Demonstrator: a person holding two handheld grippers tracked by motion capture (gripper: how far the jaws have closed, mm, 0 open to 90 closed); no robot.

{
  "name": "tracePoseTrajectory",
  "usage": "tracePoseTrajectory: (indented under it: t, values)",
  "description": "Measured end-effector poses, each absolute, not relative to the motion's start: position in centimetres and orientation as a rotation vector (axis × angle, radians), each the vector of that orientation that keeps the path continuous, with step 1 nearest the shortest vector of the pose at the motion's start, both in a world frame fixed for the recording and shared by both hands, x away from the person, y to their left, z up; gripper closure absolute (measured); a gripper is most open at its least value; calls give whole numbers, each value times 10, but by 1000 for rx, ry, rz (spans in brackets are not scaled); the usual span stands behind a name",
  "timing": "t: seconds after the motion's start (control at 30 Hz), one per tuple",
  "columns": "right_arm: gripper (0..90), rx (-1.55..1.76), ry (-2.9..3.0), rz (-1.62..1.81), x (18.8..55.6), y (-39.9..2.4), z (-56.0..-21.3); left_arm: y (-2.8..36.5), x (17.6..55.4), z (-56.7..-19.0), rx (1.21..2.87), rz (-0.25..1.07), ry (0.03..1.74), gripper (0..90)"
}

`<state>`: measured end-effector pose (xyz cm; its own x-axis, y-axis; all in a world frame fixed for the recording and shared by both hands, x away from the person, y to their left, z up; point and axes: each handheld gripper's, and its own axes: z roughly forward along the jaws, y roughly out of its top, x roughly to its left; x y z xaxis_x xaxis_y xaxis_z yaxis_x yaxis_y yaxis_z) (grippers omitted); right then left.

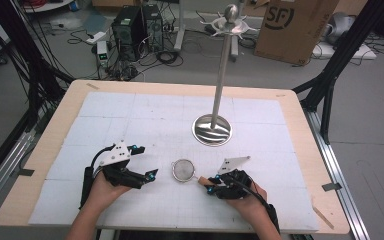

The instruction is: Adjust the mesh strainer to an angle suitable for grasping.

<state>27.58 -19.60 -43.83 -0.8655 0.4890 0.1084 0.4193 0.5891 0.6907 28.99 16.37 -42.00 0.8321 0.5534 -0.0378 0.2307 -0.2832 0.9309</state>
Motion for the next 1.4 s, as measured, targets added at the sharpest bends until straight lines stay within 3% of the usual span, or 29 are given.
tracePoseTrajectory:
  t: [0.13,0.33,0.5,0.53,1.4]
  values:
    - [674,776,2708,1126,276,-196,-438,164,290,-420,1865,350,592,105]
    - [575,789,2661,1078,277,-197,-439,164,290,-420,1869,350,590,105]
    - [599,774,2649,1060,276,-195,-440,163,290,-421,1873,351,589,106]
    - [659,759,2651,1062,275,-195,-440,163,290,-421,1874,351,590,106]
    - [670,715,2675,1117,280,-185,-442,161,290,-422,1886,353,584,106]
